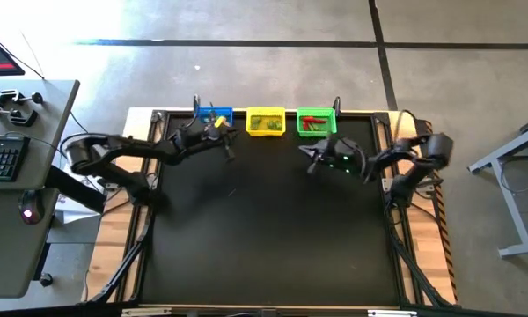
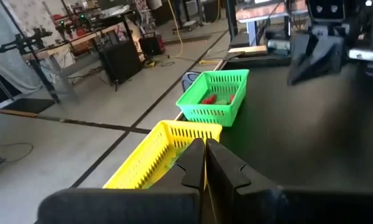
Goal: Sort produce into baskets
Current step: Return to Home Position
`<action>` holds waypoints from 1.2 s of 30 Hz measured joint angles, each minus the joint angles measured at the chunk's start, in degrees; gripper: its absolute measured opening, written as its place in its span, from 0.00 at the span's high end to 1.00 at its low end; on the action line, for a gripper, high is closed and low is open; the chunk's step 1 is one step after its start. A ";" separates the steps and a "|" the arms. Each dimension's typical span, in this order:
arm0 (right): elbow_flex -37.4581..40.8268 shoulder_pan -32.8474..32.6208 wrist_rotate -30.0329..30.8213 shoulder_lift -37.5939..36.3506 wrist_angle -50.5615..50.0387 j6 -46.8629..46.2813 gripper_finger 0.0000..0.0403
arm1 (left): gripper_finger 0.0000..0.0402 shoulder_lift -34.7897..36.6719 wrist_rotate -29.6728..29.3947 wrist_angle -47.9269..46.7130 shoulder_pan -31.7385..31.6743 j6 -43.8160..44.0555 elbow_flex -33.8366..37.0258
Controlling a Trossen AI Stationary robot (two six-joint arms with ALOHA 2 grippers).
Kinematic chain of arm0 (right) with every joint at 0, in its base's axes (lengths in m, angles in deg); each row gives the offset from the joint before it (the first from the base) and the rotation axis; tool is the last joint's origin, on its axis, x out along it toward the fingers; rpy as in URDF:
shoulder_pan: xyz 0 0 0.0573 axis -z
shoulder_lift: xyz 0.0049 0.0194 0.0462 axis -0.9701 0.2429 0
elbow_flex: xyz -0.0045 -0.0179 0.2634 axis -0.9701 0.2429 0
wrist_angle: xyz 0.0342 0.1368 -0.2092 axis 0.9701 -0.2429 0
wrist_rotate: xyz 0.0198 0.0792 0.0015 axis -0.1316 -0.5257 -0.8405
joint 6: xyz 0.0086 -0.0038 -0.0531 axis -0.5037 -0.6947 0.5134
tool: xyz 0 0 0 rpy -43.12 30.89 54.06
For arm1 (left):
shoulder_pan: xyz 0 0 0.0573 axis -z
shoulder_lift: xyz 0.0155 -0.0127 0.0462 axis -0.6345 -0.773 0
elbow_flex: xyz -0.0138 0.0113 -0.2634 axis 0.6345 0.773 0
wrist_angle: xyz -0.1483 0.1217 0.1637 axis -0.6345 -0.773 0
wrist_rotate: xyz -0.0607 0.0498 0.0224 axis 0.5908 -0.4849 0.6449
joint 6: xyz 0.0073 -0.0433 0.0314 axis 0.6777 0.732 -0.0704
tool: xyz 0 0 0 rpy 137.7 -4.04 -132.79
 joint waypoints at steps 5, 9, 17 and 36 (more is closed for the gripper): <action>7.21 -2.36 10.16 -9.95 0.85 1.97 1.00 | 1.00 7.27 -0.01 1.29 0.60 1.59 6.84; 13.48 -2.86 10.21 -17.82 1.00 1.16 1.00 | 1.00 13.32 0.48 4.58 1.40 2.86 12.35; 15.84 -3.81 6.05 -31.29 -9.26 -0.15 1.00 | 1.00 27.92 1.38 5.75 2.83 5.46 22.31; 15.84 -10.26 14.30 -50.18 -29.14 -4.13 1.00 | 1.00 58.55 -1.37 -21.04 6.32 10.39 26.45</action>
